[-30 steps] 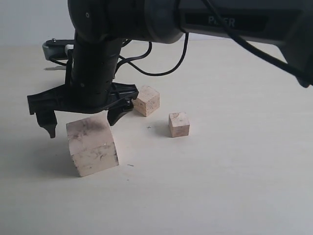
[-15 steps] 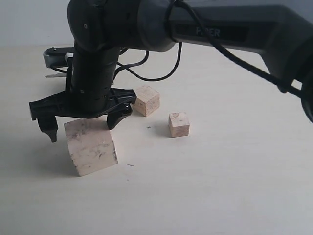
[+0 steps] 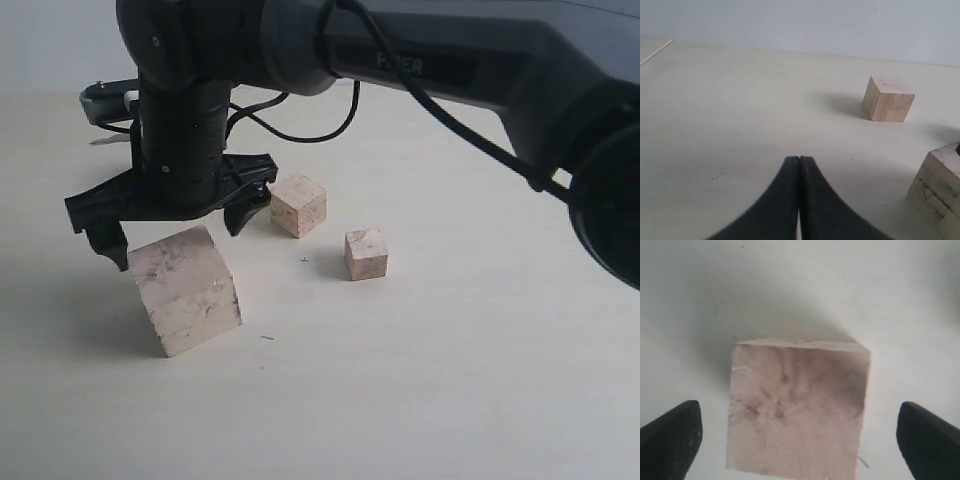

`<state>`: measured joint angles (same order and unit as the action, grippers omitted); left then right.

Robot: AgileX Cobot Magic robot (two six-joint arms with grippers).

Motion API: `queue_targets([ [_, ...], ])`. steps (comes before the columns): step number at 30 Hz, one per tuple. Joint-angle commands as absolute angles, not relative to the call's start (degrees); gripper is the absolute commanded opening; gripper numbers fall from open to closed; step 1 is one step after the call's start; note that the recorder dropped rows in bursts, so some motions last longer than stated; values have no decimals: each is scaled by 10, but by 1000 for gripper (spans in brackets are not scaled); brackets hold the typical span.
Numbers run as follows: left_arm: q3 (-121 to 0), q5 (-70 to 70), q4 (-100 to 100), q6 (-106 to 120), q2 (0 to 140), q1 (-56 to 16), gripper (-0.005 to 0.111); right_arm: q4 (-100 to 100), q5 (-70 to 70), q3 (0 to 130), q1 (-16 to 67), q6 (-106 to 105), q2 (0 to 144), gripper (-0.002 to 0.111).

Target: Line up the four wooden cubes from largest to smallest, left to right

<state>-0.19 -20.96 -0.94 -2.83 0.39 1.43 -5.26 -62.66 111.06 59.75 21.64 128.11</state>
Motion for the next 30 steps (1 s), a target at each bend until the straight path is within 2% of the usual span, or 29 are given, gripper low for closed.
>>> queue_targets([
  [1, 0, -203, -8, -33, 0, 11, 0, -15, -658, 1119, 597, 210, 1282, 105],
  [8, 0, -203, -8, -33, 0, 11, 0, -92, -654, 1119, 610, 190, 1307, 105],
  [24, 0, -203, -8, -33, 0, 11, 0, -14, -646, 1119, 613, 211, 1347, 104],
  [27, 0, -203, -8, -33, 0, 11, 0, 11, -644, 1119, 613, 211, 1342, 94],
  [30, 0, -203, -8, -33, 0, 11, 0, 20, -631, 1119, 613, 207, 1335, 75],
])
